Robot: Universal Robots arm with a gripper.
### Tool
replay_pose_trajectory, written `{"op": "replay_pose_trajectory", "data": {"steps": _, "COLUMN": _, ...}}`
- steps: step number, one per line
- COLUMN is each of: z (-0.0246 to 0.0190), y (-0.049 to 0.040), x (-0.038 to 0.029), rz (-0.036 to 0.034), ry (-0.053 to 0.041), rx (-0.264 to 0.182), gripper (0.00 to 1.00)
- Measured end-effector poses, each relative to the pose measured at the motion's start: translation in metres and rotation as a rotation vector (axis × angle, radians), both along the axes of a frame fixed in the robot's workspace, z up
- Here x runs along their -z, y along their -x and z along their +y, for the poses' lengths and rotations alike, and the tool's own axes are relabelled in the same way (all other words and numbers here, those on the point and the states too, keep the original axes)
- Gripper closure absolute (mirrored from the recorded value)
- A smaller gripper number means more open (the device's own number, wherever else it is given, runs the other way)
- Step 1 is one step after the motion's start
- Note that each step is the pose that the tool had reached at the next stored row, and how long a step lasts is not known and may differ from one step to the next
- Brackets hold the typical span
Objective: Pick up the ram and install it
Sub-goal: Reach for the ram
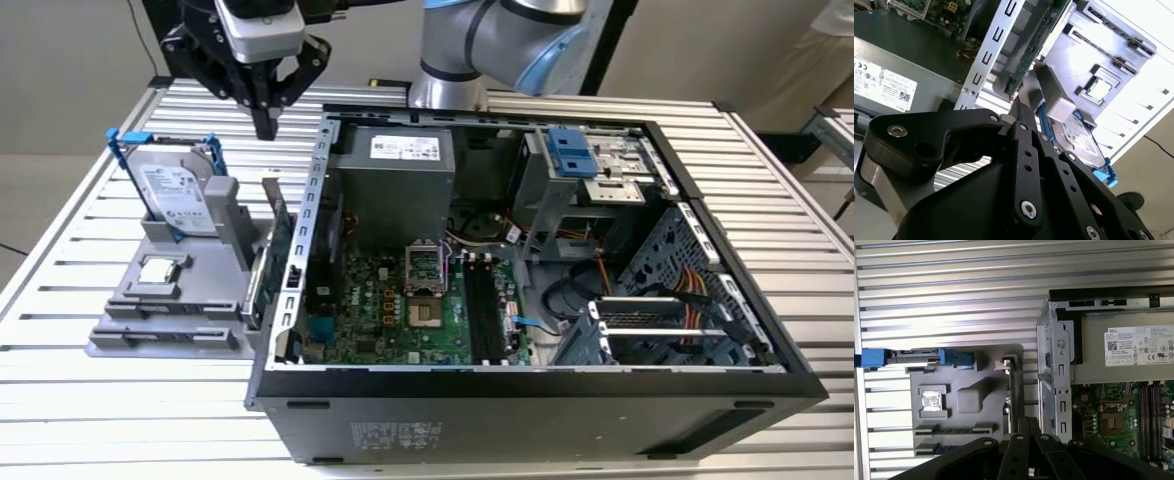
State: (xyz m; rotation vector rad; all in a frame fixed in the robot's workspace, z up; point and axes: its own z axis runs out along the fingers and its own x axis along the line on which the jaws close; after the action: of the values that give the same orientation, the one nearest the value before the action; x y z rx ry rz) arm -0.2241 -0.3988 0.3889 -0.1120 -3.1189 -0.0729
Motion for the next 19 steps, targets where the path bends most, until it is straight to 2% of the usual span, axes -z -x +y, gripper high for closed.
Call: {"op": "replay_pose_trajectory", "data": {"steps": 19, "z": 0.0, "y": 0.0215, "x": 0.0017, "rz": 0.0277, "ry": 0.0001, "rx": 0.0, "gripper": 1.0}}
